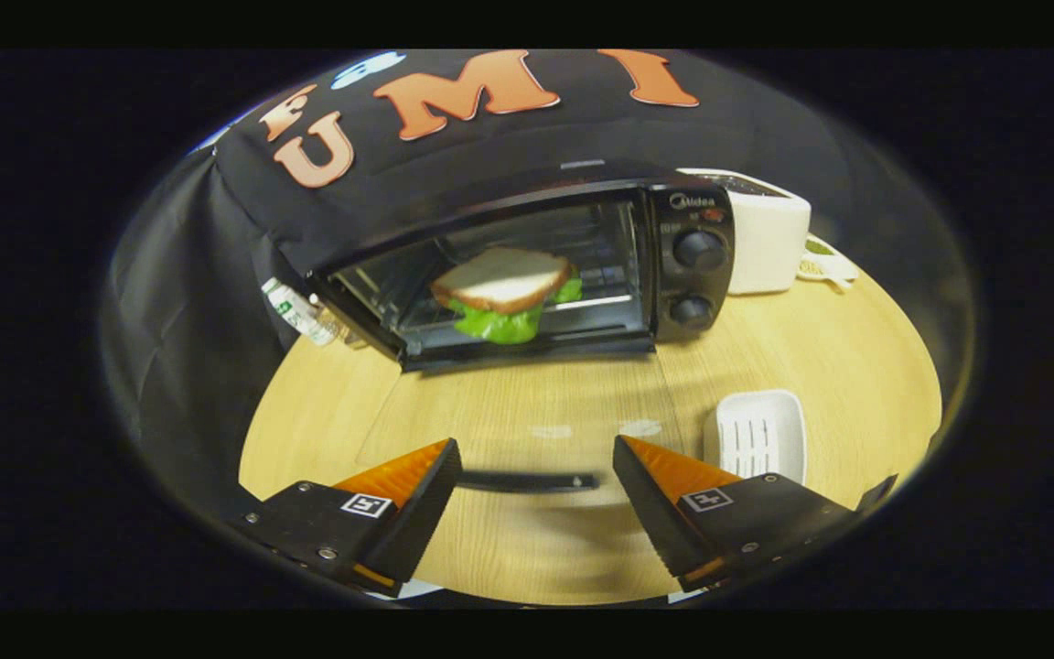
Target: Open the toaster oven, put the food inside, and close the toaster oven door.
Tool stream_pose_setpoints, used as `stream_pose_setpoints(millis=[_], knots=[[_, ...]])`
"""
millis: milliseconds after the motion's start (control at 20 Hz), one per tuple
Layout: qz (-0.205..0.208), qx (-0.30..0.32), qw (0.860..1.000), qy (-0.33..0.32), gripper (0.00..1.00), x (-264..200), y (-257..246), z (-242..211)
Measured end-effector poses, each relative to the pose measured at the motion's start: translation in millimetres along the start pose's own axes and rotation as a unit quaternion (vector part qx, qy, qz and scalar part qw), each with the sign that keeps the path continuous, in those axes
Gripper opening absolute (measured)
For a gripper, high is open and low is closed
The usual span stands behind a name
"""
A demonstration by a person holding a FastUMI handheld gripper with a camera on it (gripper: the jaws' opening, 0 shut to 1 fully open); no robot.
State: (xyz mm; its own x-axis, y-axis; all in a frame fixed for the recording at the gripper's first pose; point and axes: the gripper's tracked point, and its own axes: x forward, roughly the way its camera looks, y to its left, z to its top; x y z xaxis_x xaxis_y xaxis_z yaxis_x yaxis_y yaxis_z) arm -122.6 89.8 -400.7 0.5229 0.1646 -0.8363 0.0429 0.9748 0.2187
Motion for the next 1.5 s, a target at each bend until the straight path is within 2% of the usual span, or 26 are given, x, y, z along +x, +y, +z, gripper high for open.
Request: stream_pose_setpoints(millis=[150,350,450,600,800,1150,1500], knots=[[0.007,0.009,0.999,0.03,0.99,5.6,-2.0,-21.1],[-0.003,0.002,0.998,0.056,0.99,6.8,-4.3,-37.4],[0.009,-0.013,0.998,0.065,0.98,2.4,1.6,-48.8],[-0.008,-0.036,0.996,0.08,0.99,10.9,-1.7,-65.8],[-0.009,-0.034,0.995,0.093,0.98,45.6,-1.7,-59.2],[0.004,-0.017,0.997,0.076,0.99,27.9,4.3,-44.9],[0.026,-0.01,1.0,0.013,1.0,0.4,17.1,6.4]])
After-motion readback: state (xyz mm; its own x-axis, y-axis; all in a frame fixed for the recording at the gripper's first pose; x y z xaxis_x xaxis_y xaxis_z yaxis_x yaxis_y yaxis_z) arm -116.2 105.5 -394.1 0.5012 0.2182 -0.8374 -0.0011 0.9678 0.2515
